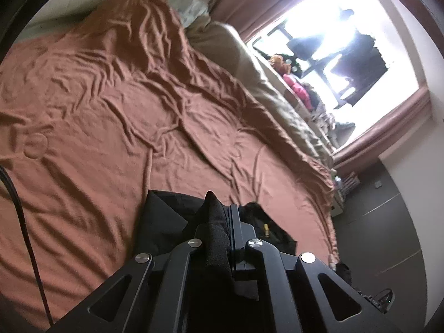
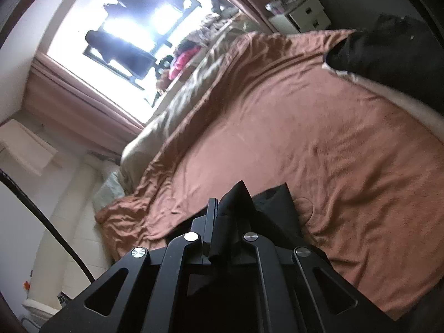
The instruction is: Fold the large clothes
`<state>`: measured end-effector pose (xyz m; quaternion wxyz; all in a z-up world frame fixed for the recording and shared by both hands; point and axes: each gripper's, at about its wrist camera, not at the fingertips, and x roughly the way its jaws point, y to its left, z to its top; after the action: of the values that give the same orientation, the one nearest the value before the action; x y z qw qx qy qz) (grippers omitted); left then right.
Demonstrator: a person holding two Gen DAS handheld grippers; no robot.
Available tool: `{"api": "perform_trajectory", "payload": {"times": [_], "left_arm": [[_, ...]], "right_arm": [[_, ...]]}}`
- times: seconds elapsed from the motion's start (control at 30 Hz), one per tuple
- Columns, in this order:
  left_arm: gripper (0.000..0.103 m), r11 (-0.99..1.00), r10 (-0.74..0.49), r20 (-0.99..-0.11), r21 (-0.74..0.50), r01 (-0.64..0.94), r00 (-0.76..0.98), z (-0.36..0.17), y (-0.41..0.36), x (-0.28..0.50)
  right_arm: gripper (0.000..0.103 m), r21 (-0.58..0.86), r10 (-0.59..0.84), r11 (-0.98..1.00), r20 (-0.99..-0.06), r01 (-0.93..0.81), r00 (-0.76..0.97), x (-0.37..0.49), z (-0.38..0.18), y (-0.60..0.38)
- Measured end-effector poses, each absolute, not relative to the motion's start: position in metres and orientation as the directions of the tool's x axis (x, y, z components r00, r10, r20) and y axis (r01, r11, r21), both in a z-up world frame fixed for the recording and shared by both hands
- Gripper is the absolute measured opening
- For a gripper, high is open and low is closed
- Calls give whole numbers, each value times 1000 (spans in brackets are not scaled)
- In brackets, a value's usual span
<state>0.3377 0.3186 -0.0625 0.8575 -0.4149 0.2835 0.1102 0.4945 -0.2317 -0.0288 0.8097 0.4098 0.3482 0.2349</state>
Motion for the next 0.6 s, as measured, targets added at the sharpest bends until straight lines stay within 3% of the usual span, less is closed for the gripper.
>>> {"api": "perform_trajectory", "payload": {"times": [0.1, 0.13, 0.17, 0.2, 0.23, 0.27, 0.3, 0.6], "left_arm": [[9, 626, -54, -611, -637, -450, 790, -82, 324, 356], [14, 628, -58, -623, -630, -457, 780, -88, 325, 362], [32, 629, -60, -628, -628, -459, 776, -91, 325, 366], [56, 629, -66, -629, -629, -457, 775, -95, 325, 369], [67, 631, -62, -628, -627, -457, 776, -96, 325, 371], [82, 639, -47, -623, -620, -456, 781, -96, 325, 371], [87, 650, -31, -619, -609, -455, 785, -95, 324, 370], [87, 752, 45, -733, -422, -506, 679, -112, 327, 358]], "right_arm": [[5, 815, 657, 576, -413, -65, 631, 513, -34, -221], [12, 803, 643, 593, -432, -54, 633, 516, -33, -219], [19, 787, 620, 616, -451, -41, 642, 521, -32, -218], [41, 778, 604, 628, -457, -36, 653, 524, -30, -217], [65, 778, 597, 628, -453, -34, 662, 526, -27, -217], [73, 778, 593, 628, -448, -35, 669, 526, -25, -216], [76, 770, 582, 636, -447, -38, 679, 526, -22, -215], [76, 622, 520, 781, -597, -57, 611, 528, -23, -206]]}}
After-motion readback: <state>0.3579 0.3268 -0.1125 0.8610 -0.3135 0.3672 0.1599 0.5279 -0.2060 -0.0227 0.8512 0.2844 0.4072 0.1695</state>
